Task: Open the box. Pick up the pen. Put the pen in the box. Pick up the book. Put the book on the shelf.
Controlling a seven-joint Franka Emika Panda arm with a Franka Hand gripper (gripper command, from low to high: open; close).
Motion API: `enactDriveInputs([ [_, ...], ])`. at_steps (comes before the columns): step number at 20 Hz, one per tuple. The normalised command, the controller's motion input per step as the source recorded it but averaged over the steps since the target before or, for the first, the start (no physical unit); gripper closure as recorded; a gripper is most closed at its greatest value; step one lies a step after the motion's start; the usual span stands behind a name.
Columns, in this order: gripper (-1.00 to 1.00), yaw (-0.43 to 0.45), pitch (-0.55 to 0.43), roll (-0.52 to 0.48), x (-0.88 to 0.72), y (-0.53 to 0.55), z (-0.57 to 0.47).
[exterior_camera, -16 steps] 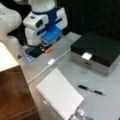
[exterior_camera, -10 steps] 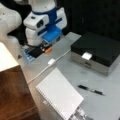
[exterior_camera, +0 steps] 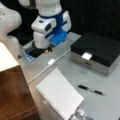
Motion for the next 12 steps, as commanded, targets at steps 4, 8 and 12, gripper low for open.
enactDriveInputs([
  [4,-1.00,-0.055,0.048,0.328,0.20,0.44,-0.16],
  [8,-1.00,-0.089,0.063,0.442,0.22,0.45,0.01],
  [12,-1.00,-0.072,0.066,0.473,0.26,0.33,0.04],
])
